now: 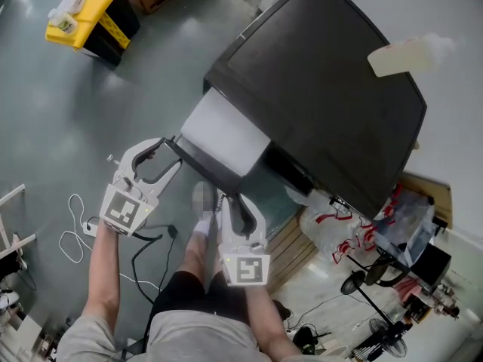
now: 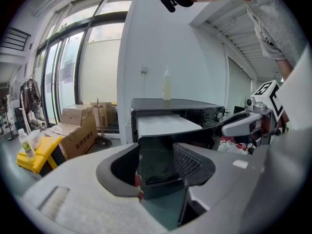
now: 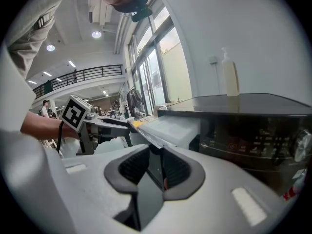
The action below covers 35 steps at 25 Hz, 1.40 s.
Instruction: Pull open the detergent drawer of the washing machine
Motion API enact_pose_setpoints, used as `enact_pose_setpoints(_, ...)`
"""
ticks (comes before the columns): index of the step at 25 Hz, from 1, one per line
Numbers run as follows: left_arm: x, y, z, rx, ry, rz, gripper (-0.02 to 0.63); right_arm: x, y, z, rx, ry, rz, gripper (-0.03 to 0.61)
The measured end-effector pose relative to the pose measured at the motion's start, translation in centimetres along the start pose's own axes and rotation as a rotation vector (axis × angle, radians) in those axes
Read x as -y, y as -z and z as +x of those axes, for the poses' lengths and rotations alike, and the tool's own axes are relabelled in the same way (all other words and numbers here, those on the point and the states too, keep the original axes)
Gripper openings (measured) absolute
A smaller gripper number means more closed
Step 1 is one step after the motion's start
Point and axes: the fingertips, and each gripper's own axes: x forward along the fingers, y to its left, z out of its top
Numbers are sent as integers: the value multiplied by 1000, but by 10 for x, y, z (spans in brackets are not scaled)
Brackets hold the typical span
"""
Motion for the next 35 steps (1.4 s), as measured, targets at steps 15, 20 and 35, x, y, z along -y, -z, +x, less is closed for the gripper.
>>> enact_pose_setpoints(15,5,9,-10,-23,-22,-16,222,-8,9,-4,-15,-33,-31,91)
enact_pose_setpoints(20,3,11,-17,-9,-66,-63,224,-15,4,-6,-14,-64,-55,128)
enact_pose_setpoints(35,-8,-73,-63,120,-261,-103,222,-12,-72,-24,54,-78,-192,130)
